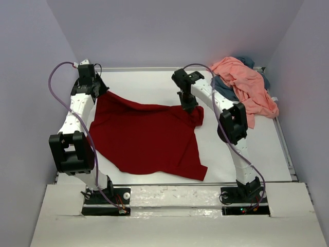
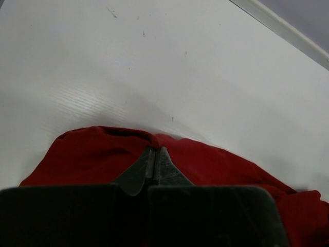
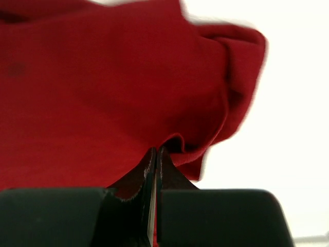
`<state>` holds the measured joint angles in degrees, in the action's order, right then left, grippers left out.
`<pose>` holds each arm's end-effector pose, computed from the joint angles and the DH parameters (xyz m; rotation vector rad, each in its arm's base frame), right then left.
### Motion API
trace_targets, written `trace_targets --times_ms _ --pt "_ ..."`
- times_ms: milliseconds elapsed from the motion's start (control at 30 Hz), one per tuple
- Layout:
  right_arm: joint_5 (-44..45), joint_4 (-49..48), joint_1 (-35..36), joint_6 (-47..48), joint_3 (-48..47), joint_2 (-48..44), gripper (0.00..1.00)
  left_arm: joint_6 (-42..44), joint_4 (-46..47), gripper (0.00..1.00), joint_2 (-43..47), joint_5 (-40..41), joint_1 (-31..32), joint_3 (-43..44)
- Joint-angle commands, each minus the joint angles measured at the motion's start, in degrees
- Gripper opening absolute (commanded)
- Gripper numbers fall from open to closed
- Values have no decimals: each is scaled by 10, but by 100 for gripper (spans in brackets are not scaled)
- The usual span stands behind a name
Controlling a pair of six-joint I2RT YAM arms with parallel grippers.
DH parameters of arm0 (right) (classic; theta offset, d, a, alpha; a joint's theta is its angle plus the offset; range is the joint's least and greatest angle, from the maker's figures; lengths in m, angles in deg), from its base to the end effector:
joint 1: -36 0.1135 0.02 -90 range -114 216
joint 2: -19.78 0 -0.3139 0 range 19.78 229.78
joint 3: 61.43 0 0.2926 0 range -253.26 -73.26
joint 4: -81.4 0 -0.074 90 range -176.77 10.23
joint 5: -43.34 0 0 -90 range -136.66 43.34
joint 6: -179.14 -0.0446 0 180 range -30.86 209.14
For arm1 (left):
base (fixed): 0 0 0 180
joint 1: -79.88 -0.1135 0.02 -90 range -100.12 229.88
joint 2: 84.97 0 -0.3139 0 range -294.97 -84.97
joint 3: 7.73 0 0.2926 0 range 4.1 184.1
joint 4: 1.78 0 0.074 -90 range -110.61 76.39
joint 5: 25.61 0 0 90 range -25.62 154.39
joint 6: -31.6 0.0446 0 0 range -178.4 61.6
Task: Fold and stack the t-shirts
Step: Flatten out the tshirt
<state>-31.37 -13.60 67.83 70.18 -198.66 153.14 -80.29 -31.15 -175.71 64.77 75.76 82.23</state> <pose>0.4697 0.2777 0.2458 -0.2927 2.8626 -0.2532 0.4181 0.0304 0.3638 -0.4770 2.0473 -0.1800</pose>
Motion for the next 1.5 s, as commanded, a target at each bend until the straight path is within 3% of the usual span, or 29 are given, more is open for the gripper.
trace_targets --times_ms 0,200,300,433,567,700,1033,1200,1267,1467 --pt "-176 -86 0 10 -39 -70 0 4 -13 0 -3 -28 0 56" --pt "-367 -110 0 9 -29 -84 0 3 -28 0 0 -23 0 86" --pt "-388 -88 0 6 9 -107 0 4 -38 0 10 -13 0 88" --pt "-351 -42 0 13 94 -172 0 0 -53 0 37 10 -2 74" --pt "-264 -84 -13 2 193 -283 0 -13 -55 0 81 15 -9 47" --pt "-267 -171 -38 -5 249 -388 0 -33 -50 0 156 16 -14 15" --pt "-277 -278 -38 23 314 -592 0 -82 -103 0 335 61 -14 -55" --pt "-240 -304 -38 34 303 -656 0 -103 -64 0 437 89 -14 -58" --pt "-221 -305 -38 51 250 -659 0 -101 -51 0 465 102 -14 -36" --pt "-158 -275 -38 77 112 -580 0 -83 -49 0 392 109 -14 39"
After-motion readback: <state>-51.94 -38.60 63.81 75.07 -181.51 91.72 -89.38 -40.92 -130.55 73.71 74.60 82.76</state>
